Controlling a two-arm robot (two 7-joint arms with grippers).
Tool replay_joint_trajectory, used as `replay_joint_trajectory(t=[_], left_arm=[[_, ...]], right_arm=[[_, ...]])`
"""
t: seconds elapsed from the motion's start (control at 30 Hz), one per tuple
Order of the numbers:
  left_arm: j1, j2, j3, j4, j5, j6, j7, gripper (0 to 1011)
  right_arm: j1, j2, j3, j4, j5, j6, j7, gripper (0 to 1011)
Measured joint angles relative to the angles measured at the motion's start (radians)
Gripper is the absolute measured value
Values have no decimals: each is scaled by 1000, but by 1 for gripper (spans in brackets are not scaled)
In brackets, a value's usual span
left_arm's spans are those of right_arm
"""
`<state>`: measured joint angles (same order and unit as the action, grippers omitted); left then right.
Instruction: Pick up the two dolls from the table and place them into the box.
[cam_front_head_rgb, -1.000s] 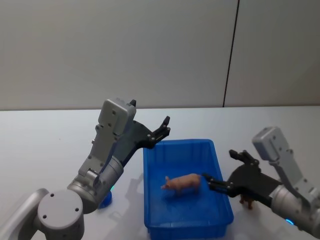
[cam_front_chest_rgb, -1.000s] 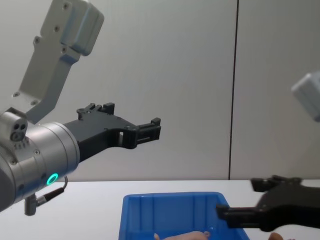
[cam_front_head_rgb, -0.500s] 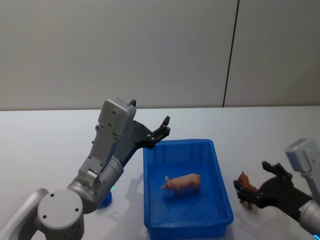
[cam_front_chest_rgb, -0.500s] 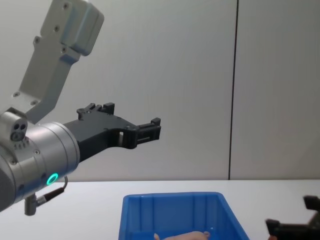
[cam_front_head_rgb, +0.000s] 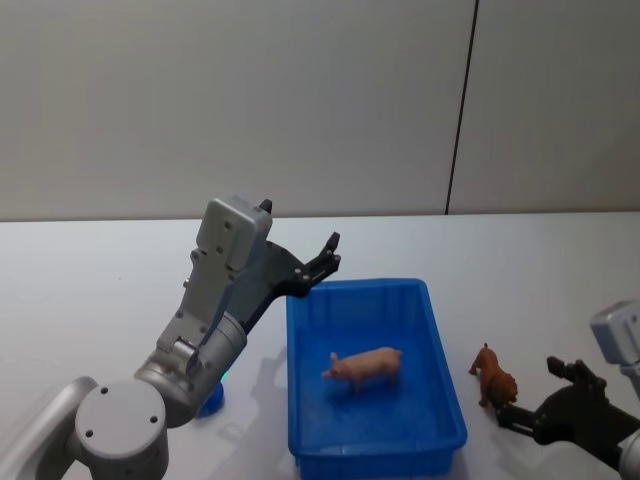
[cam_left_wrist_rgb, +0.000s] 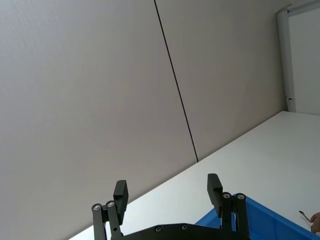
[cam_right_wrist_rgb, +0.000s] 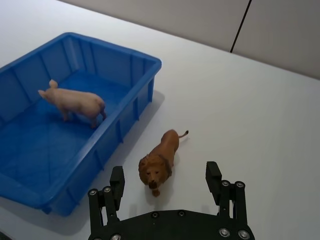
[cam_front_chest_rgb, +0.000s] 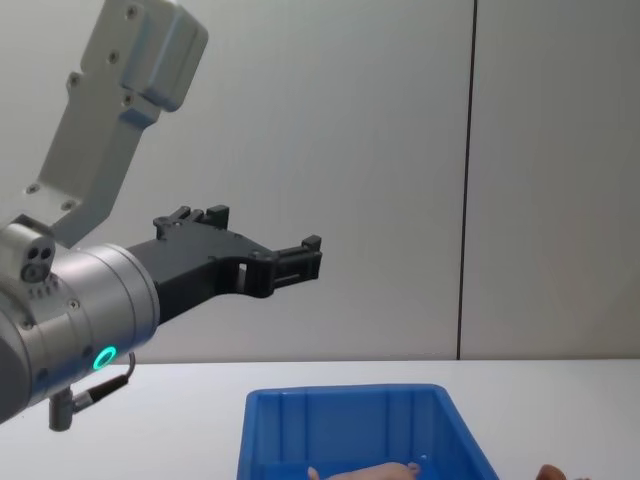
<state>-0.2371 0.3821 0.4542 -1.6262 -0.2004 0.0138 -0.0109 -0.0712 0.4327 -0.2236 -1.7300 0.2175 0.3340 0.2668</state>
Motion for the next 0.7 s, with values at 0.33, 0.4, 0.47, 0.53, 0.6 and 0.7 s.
replay_joint_trajectory(t=[0.33, 0.4, 0.47, 0.53, 0.6, 0.7], left_arm=[[0, 0, 0, 0, 0, 0, 0, 1003], [0, 0, 0, 0, 0, 0, 0, 1003], [0, 0, 0, 0, 0, 0, 0, 1003], [0, 0, 0, 0, 0, 0, 0, 1003], [0, 0, 0, 0, 0, 0, 0, 1003], [0, 0, 0, 0, 0, 0, 0, 1003]], right_arm=[[19, -18, -10, 42, 6, 14, 26, 1001], [22, -22, -11, 48, 6, 14, 27, 1001], [29, -28, -14, 58, 6, 15, 27, 1001], [36, -34, -16, 68, 6, 14, 26, 986], [41, -38, -17, 76, 7, 13, 23, 962], [50, -47, -18, 90, 7, 8, 15, 892]])
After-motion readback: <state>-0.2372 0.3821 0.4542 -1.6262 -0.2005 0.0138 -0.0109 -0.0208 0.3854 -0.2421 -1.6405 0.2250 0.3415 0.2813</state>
